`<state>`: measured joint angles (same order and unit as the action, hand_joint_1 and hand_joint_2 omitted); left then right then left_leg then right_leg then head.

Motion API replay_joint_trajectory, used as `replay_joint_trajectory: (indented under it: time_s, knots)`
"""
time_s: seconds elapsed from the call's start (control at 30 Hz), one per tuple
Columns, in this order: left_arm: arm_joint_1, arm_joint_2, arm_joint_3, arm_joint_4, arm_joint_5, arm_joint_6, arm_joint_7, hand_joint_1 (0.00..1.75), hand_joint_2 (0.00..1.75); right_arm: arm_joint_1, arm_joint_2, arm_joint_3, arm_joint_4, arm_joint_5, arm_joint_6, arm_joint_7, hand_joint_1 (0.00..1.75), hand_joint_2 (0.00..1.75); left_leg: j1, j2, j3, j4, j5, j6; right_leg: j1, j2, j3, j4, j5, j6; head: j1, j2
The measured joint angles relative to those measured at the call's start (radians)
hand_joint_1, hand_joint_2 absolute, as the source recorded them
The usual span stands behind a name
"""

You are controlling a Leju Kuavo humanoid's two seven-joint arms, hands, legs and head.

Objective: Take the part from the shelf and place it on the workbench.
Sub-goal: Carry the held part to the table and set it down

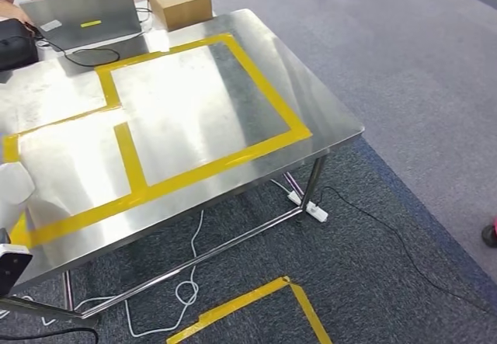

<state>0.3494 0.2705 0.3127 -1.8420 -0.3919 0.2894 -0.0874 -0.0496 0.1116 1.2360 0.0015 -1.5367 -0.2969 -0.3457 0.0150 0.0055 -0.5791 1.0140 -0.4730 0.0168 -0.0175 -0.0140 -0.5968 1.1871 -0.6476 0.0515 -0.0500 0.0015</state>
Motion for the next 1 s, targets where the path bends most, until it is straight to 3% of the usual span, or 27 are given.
replay_joint_trajectory:
  time_s: [0.03,0.07,0.1,0.13,0.2,0.27,0.33,0.37,0.43,0.5,0.53,0.57,0.6,0.67,0.73,0.8,0.87,0.93,1.0]
  knots:
    - [0.003,-0.004,0.011,0.000,0.002,-0.005,-0.003,1.75,1.75,0.000,0.001,0.002,0.000,0.001,0.000,0.001,0.00,0.00,-0.003,-0.010,0.000,0.000,-0.001,0.004,0.001,0.007,-0.039,0.070,-0.022,-0.002,0.000,0.000]
    - [0.007,-0.007,0.020,0.000,0.003,-0.008,-0.005,1.75,1.75,0.000,0.002,0.003,0.000,0.001,0.000,0.002,0.00,0.00,-0.005,-0.021,0.002,0.001,-0.002,0.006,0.002,0.010,-0.066,0.111,-0.025,-0.005,0.000,0.000]
    - [0.010,-0.011,0.028,0.000,0.003,-0.010,-0.007,1.75,1.75,-0.001,0.004,0.004,0.000,0.001,0.000,0.002,0.00,0.00,-0.008,-0.033,0.004,0.001,-0.003,0.007,0.004,0.012,-0.073,0.110,-0.006,-0.010,0.000,0.000]
    - [0.012,-0.014,0.035,-0.001,0.001,-0.012,-0.009,1.75,1.75,-0.001,0.004,0.005,0.000,0.001,-0.001,0.002,0.00,0.00,-0.009,-0.046,0.007,0.001,-0.005,0.007,0.006,0.016,-0.061,0.069,0.031,-0.015,0.000,0.000]
    - [0.013,-0.021,0.046,-0.002,-0.004,-0.015,-0.012,1.75,1.75,-0.002,0.005,0.006,0.000,0.001,-0.001,0.002,0.00,0.00,-0.013,-0.070,0.012,0.002,-0.008,0.005,0.008,0.045,-0.005,-0.070,0.109,-0.030,0.000,0.000]
    - [0.015,-0.026,0.053,-0.003,-0.010,-0.019,-0.013,1.75,1.75,-0.004,0.005,0.007,0.000,0.001,-0.001,0.002,0.00,0.00,-0.014,-0.092,0.009,0.004,-0.010,-0.003,0.008,0.072,0.037,-0.158,0.133,-0.038,-0.001,0.000]
    - [0.018,-0.031,0.061,-0.004,-0.016,-0.023,-0.013,1.75,1.75,-0.005,0.006,0.011,0.000,0.002,-0.002,0.003,0.00,0.00,-0.011,-0.111,0.005,0.003,-0.008,-0.015,0.009,0.065,0.051,-0.175,0.128,-0.040,-0.001,0.000]
    - [0.020,-0.034,0.065,-0.005,-0.020,-0.025,-0.013,1.75,1.75,-0.006,0.007,0.012,0.000,0.002,-0.002,0.003,0.00,0.00,-0.009,-0.108,0.004,0.003,-0.009,-0.021,0.008,0.057,0.055,-0.180,0.130,-0.043,-0.001,0.000]
    - [0.018,-0.038,0.074,-0.009,-0.026,-0.028,-0.013,1.75,1.75,-0.007,0.010,0.014,-0.001,0.002,-0.001,0.003,0.00,0.00,-0.010,-0.070,-0.011,0.041,-0.034,-0.034,0.004,0.038,0.064,-0.191,0.134,-0.052,-0.007,0.000]
    - [0.014,-0.042,0.078,-0.011,-0.028,-0.029,-0.013,1.75,1.75,-0.005,0.011,0.015,-0.001,0.002,-0.001,0.003,0.00,0.00,-0.007,-0.026,-0.062,0.149,-0.092,-0.045,0.004,0.017,0.071,-0.195,0.131,-0.057,-0.012,0.000]
    - [0.013,-0.045,0.079,-0.012,-0.028,-0.029,-0.013,1.75,1.75,-0.005,0.011,0.015,-0.001,0.002,0.000,0.003,0.00,0.00,-0.003,-0.020,-0.094,0.213,-0.117,-0.050,0.004,0.006,0.073,-0.194,0.128,-0.058,-0.012,0.000]
    - [0.015,-0.047,0.079,-0.012,-0.028,-0.030,-0.013,1.75,1.75,-0.004,0.011,0.016,-0.001,0.002,0.000,0.003,0.00,0.00,0.000,-0.017,-0.117,0.256,-0.127,-0.054,0.004,-0.005,0.075,-0.194,0.125,-0.058,-0.012,0.000]
    - [0.016,-0.049,0.079,-0.012,-0.028,-0.030,-0.013,1.75,1.75,-0.004,0.012,0.017,-0.001,0.002,0.000,0.003,0.00,0.00,0.003,-0.015,-0.124,0.268,-0.117,-0.057,0.004,-0.015,0.079,-0.194,0.122,-0.057,-0.012,0.000]
    - [0.016,-0.051,0.081,-0.012,-0.028,-0.030,-0.013,1.75,1.75,-0.005,0.012,0.019,-0.001,0.002,0.000,0.003,0.00,0.00,0.008,-0.002,-0.084,0.182,-0.048,-0.061,0.003,-0.034,0.090,-0.194,0.113,-0.053,-0.012,0.000]
    - [0.014,-0.052,0.085,-0.013,-0.030,-0.032,-0.013,1.75,1.75,-0.006,0.013,0.020,-0.001,0.002,0.000,0.003,0.00,0.00,0.004,0.031,-0.024,0.062,0.000,-0.056,0.007,-0.050,0.098,-0.193,0.101,-0.041,-0.013,0.000]
    - [0.012,-0.055,0.088,-0.016,-0.035,-0.037,-0.013,1.75,1.75,-0.007,0.013,0.021,0.000,0.002,0.000,0.002,0.00,0.00,-0.004,0.049,-0.002,0.016,-0.002,-0.041,0.013,-0.066,0.100,-0.193,0.091,-0.028,-0.013,0.000]
    - [0.011,-0.060,0.090,-0.018,-0.038,-0.044,-0.017,1.75,1.75,-0.011,0.013,0.022,0.000,0.002,0.000,0.002,0.00,0.00,-0.005,0.037,-0.002,0.012,-0.006,-0.025,0.014,-0.080,0.106,-0.197,0.086,-0.018,-0.011,0.000]
    - [0.005,-0.066,0.089,-0.019,-0.036,-0.048,-0.027,1.75,1.75,-0.015,0.013,0.023,0.000,0.002,0.001,0.000,0.00,0.00,-0.003,0.028,0.001,0.010,-0.005,-0.019,0.014,-0.082,0.114,-0.203,0.083,-0.028,-0.008,0.000]
    - [-0.007,-0.073,0.080,-0.019,-0.033,-0.048,-0.044,1.75,1.75,-0.019,0.013,0.026,0.000,0.001,0.003,-0.001,0.00,0.00,-0.004,0.024,0.003,0.009,-0.006,-0.018,0.015,-0.078,0.117,-0.206,0.084,-0.050,-0.005,0.000]
